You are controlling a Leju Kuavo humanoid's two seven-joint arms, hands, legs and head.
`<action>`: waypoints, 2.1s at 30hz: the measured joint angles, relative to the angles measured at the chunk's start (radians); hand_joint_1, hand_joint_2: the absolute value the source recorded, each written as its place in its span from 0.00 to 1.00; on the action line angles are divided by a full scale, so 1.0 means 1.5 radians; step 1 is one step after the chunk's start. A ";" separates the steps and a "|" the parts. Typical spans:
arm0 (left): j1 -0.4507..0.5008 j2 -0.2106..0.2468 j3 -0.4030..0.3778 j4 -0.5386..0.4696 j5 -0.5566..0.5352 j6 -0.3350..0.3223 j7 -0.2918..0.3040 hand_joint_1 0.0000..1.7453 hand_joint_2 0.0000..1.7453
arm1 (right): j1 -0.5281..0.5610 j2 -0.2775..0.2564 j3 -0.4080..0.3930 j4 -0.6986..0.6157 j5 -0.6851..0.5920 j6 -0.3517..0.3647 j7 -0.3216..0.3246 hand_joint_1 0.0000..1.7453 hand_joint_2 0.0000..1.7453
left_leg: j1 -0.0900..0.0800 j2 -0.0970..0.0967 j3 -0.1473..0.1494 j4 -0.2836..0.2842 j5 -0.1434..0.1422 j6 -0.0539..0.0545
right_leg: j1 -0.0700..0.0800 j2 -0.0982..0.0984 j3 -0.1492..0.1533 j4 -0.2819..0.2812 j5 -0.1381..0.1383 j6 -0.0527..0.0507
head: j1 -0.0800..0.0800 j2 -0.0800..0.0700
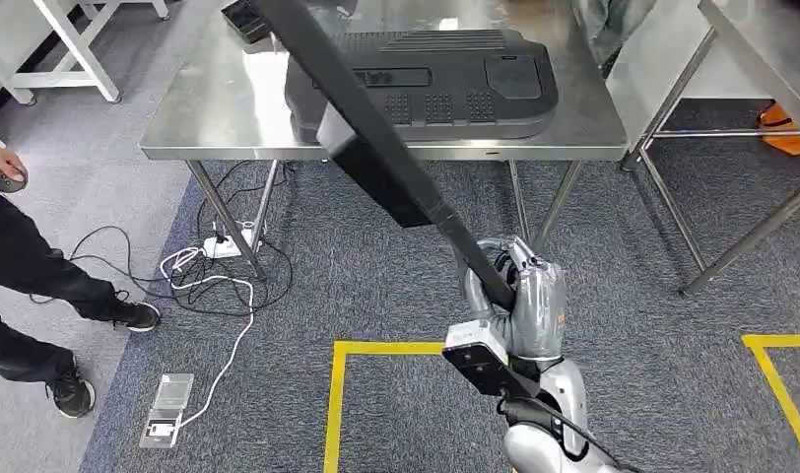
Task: Take the parts from the cabinet and place them on the table.
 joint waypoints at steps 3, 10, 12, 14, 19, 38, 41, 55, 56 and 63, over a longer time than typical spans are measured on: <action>0.000 0.001 0.000 0.000 0.000 0.000 -0.001 0.00 1.00 | 0.000 0.001 0.000 0.001 0.000 0.000 -0.001 1.00 1.00 | -0.001 0.000 0.000 0.003 -0.002 0.003 | -0.001 0.000 0.001 0.000 0.000 0.002 | -0.001 0.000; -0.001 0.002 0.000 0.000 0.005 0.001 -0.004 0.00 1.00 | -0.002 0.004 0.000 0.001 0.002 0.000 -0.002 1.00 1.00 | 0.009 0.004 0.016 -0.020 0.006 0.015 | 0.000 -0.004 -0.020 0.057 -0.038 0.016 | 0.006 0.000; -0.001 0.002 0.000 -0.001 0.005 0.001 -0.004 0.00 1.00 | 0.000 0.004 0.000 0.001 0.002 0.000 -0.002 1.00 1.00 | 0.010 0.005 0.016 -0.020 0.004 0.016 | -0.004 -0.004 -0.075 0.158 -0.080 0.020 | 0.012 0.000; 0.000 0.002 0.000 -0.001 0.005 0.001 -0.004 0.00 1.00 | 0.003 0.004 0.000 0.001 0.002 0.000 -0.002 1.00 1.00 | 0.014 0.005 0.018 -0.018 0.000 0.013 | -0.009 -0.004 -0.099 0.191 -0.072 0.026 | 0.016 0.000; -0.002 0.004 0.000 -0.001 0.006 0.001 -0.004 0.00 1.00 | 0.003 0.004 0.000 0.002 0.003 0.000 -0.002 1.00 1.00 | 0.019 0.001 0.022 0.004 -0.025 -0.016 | -0.017 0.009 -0.023 0.011 0.011 0.032 | 0.033 0.000; -0.002 0.004 0.000 -0.004 0.007 -0.001 -0.005 0.00 1.00 | 0.003 0.005 -0.001 0.002 0.004 0.000 0.000 1.00 1.00 | 0.002 0.030 -0.016 0.002 0.010 0.011 | 0.005 -0.016 0.029 -0.005 -0.025 0.006 | -0.014 0.000; -0.003 0.004 0.000 -0.004 0.007 -0.003 -0.005 0.00 1.00 | 0.002 0.005 -0.001 0.002 0.004 0.000 -0.001 1.00 1.00 | 0.006 0.030 -0.006 -0.005 0.010 0.017 | 0.001 -0.012 -0.013 0.088 -0.076 0.013 | -0.007 0.000; -0.004 0.004 0.000 -0.005 0.007 -0.004 -0.004 0.00 1.00 | 0.002 0.006 -0.002 0.003 0.006 0.000 -0.001 1.00 1.00 | 0.005 0.024 0.018 0.025 -0.041 -0.014 | -0.002 -0.010 0.000 -0.004 0.004 -0.009 | 0.008 0.000; -0.004 0.004 0.000 -0.005 0.007 -0.004 -0.004 0.00 1.00 | 0.002 0.006 -0.002 0.003 0.008 0.000 -0.001 1.00 1.00 | 0.007 0.025 -0.006 0.073 -0.063 -0.017 | -0.002 -0.012 0.002 -0.004 0.002 -0.012 | 0.000 0.000; -0.001 0.004 -0.001 -0.005 0.010 -0.003 -0.004 0.00 1.00 | 0.002 0.006 -0.002 0.003 0.016 0.000 0.004 1.00 1.00 | 0.009 0.028 -0.038 0.062 0.013 -0.013 | -0.002 -0.013 0.030 -0.004 -0.018 -0.011 | -0.012 0.000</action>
